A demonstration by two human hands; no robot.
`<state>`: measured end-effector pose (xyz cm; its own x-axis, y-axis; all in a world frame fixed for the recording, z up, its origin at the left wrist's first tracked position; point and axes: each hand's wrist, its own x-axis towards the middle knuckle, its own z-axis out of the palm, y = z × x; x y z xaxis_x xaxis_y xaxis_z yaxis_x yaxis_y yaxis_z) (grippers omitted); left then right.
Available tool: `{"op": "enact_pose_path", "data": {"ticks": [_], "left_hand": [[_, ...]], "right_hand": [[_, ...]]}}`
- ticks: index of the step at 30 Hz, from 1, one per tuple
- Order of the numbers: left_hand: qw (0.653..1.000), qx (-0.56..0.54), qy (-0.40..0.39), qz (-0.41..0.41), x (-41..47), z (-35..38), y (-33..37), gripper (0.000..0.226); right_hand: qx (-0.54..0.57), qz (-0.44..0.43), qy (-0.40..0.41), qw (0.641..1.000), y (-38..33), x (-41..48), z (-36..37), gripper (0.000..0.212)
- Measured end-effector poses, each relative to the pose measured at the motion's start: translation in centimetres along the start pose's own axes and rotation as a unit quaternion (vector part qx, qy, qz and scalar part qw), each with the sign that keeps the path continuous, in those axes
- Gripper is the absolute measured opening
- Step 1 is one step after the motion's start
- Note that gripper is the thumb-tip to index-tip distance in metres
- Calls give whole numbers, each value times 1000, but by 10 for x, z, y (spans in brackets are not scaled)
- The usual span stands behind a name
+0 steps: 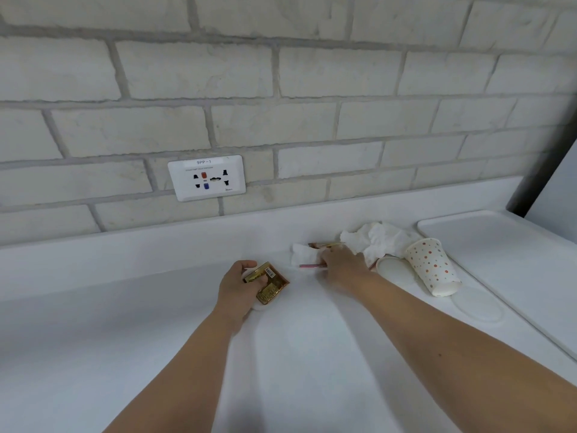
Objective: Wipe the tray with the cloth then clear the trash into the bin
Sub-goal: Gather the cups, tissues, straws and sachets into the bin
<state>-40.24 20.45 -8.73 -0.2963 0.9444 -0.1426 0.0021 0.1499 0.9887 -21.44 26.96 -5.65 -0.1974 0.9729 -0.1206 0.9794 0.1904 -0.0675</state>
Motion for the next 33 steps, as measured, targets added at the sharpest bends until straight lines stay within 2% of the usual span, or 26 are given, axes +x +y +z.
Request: {"op": "enact_pose_path", "data": {"ticks": [6, 8, 11, 12, 15, 18, 19, 24, 29, 33], "left_hand": [[996, -81, -12, -20, 1, -7, 0, 31], [995, -95, -8, -25, 2, -9, -2, 30], [992, -122, -3, -34, 3, -13, -4, 25], [991, -127, -5, -37, 4, -15, -4, 23], [993, -118, -9, -31, 5, -15, -4, 20], [995, -94, -5, -26, 4, -11, -5, 20], [996, -90, -3, -25, 4, -11, -5, 20], [997, -81, 0, -16, 3, -13, -5, 20], [996, -80, 10, -33, -2, -13, -1, 19], [996, -58, 24, -65, -12, -4, 11, 15]], "right_hand": [[-28, -47, -2, 999, -11, -2, -21, 29], [23, -48, -3, 999, -13, -2, -33, 20], [204, -34, -23, 978, -14, 0, -46, 17], [229, -35, -21, 973, -16, 1, -47, 14], [185, -55, -32, 981, -24, 2, -35, 11], [97, -17, -29, 995, -30, 5, -12, 45], [90, -2, -22, 996, -31, 6, -7, 47], [39, -26, -21, 999, -40, -5, -5, 33], [169, -46, 23, 984, -31, -24, -30, 32], [289, -13, 40, 956, 1, -57, -52, 27]]}}
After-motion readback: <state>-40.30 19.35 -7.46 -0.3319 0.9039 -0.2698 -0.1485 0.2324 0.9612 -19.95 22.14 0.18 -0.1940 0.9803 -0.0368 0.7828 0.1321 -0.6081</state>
